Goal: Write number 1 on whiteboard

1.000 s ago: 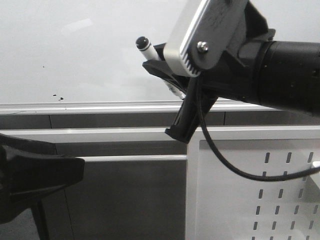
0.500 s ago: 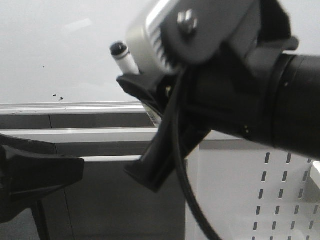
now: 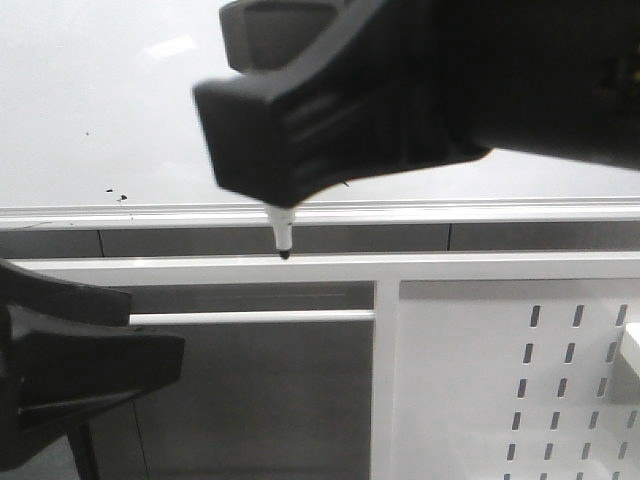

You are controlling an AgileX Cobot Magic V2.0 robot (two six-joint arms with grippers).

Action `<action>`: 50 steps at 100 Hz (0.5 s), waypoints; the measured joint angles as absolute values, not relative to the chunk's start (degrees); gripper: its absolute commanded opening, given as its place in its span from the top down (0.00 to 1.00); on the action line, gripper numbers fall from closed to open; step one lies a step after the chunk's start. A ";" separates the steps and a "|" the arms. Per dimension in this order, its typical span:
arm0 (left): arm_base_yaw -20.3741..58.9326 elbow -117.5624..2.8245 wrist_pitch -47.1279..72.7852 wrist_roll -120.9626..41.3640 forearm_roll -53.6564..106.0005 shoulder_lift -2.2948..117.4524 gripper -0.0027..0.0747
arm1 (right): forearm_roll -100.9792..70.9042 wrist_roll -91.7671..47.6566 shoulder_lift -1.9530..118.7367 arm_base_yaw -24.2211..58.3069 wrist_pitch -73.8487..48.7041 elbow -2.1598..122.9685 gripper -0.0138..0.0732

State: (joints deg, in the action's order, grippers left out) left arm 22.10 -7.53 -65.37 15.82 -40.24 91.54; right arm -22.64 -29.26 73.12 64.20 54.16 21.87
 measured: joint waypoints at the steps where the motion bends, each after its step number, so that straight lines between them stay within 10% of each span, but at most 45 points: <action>1: 22.10 -7.53 -65.37 15.82 -40.29 91.41 0.29 | -22.64 -29.25 72.96 64.32 53.60 21.87 0.92; 50: 22.10 -9.09 -65.37 16.36 -40.75 82.26 0.29 | -23.16 -23.62 67.21 64.35 40.01 25.67 0.92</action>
